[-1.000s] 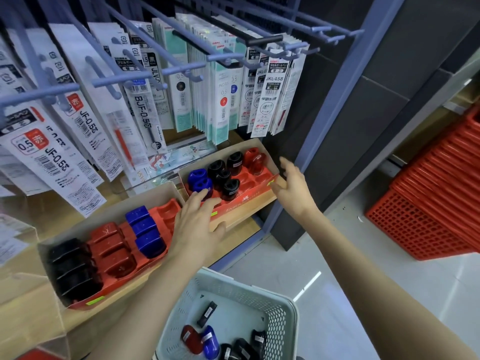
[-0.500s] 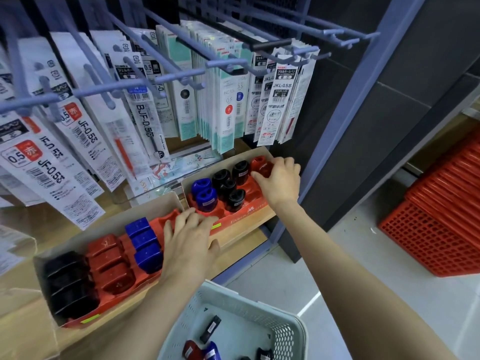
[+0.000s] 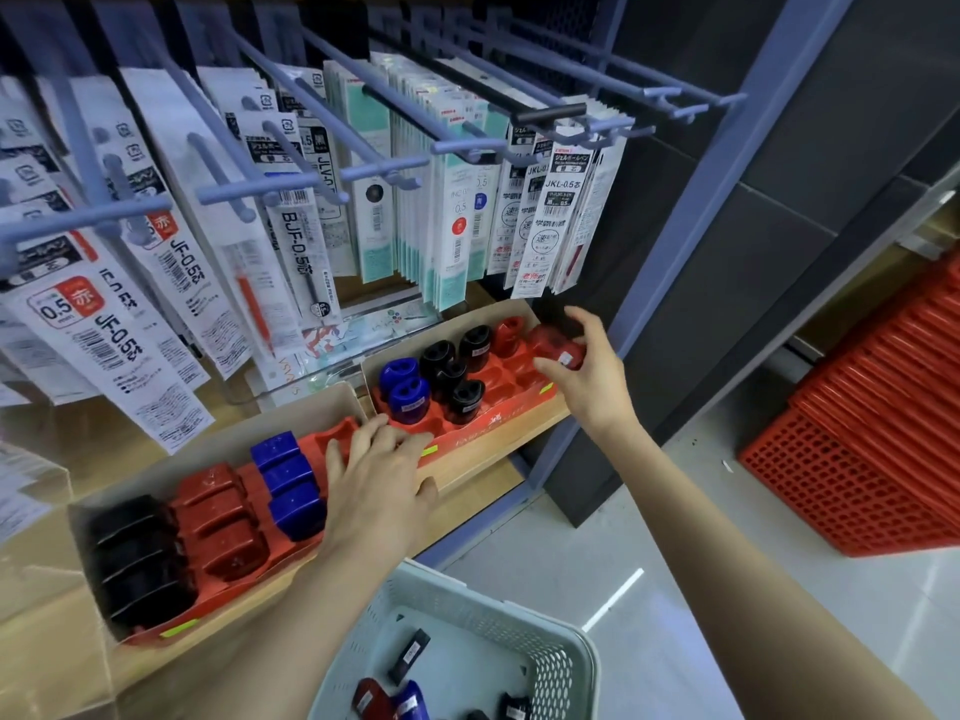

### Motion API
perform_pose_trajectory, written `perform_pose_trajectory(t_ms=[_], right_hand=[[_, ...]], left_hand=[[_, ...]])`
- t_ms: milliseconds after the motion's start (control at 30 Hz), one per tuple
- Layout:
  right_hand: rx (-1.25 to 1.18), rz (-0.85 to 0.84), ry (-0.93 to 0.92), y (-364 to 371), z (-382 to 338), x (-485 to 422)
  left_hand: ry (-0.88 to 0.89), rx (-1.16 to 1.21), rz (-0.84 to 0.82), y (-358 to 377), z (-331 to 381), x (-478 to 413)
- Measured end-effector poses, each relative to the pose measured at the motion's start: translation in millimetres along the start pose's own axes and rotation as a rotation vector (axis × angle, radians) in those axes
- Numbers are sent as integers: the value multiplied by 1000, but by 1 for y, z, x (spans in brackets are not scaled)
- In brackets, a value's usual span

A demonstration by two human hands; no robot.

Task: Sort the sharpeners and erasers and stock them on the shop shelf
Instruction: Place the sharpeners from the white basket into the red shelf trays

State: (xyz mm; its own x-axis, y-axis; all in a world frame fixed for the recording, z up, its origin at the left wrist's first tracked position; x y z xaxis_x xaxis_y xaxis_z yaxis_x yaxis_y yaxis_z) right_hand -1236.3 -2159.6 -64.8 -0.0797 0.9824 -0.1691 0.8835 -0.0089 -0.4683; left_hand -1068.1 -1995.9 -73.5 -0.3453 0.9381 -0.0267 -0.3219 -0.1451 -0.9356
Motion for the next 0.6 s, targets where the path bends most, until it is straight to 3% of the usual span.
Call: perform_pose_trajectory(t_ms=[67,200,400,500,600], right_hand=[[156,-75,-36,4,0,-2],[483,-134,-345,15,-9,-8],[490,-215,-457,33,-14,-11],[324,-71,-332,30,-10,-9],[383,-3,-370,33,-5,-3]], left_hand=[[-3,1,0,0,0,0],[-4,-7,5,1,0,-1],[-2,-11,0,2,-1,-2],[-1,-5,6,2,-2,-3],[2,-1,7,2,-3,-3]])
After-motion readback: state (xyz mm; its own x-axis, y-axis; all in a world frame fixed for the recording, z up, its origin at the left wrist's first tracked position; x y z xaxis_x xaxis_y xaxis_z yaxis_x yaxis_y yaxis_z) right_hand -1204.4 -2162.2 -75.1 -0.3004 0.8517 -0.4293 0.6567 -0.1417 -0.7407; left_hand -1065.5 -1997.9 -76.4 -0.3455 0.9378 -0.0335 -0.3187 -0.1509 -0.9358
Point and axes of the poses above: each hand's wrist, its own x-axis away from the middle knuckle, its own y-axis out of the palm, z = x × y, the point moved 5 cm from there along -x, towards the middle knuckle, and after that the axes turned 7 degrees about z, right-handed, at the moved point
